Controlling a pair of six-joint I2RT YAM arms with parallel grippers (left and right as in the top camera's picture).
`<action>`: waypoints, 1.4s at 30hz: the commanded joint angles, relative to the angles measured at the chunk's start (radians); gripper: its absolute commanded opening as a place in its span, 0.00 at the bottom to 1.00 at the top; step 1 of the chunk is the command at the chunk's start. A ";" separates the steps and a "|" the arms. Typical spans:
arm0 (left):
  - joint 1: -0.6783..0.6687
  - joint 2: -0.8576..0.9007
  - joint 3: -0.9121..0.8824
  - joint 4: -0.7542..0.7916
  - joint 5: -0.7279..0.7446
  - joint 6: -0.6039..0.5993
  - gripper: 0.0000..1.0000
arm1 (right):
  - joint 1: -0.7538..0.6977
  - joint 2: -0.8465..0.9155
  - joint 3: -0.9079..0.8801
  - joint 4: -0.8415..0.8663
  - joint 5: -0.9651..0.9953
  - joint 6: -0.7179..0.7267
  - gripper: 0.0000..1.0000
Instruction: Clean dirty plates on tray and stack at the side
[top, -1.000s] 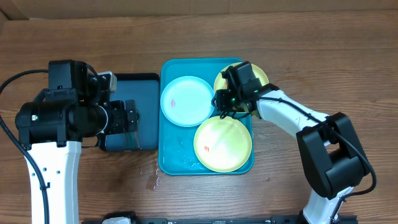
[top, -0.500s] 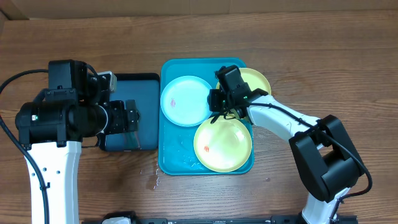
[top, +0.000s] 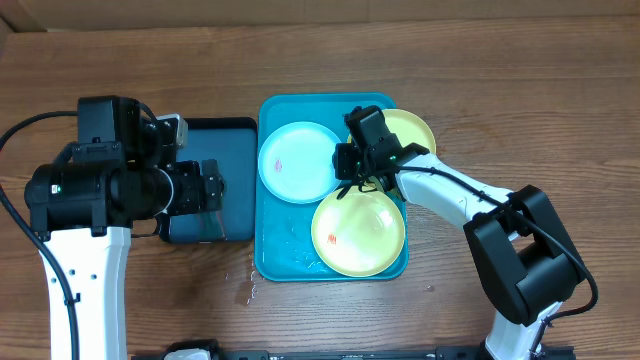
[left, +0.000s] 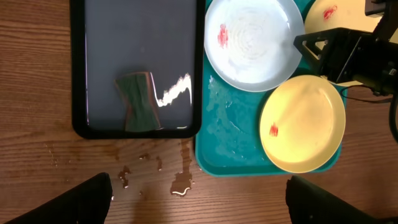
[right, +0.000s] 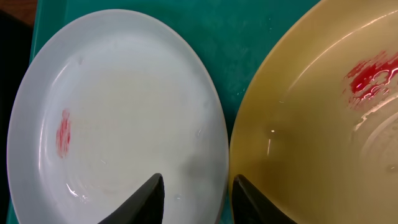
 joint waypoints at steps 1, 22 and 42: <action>-0.007 0.015 0.016 0.004 0.002 0.008 0.90 | 0.006 -0.033 -0.002 0.002 -0.009 0.005 0.38; -0.008 0.069 0.016 0.000 0.002 0.007 0.84 | 0.011 -0.039 -0.004 -0.098 -0.065 0.109 0.32; -0.008 0.069 0.016 -0.004 -0.002 0.004 0.84 | 0.079 -0.052 0.055 -0.259 -0.007 0.183 0.27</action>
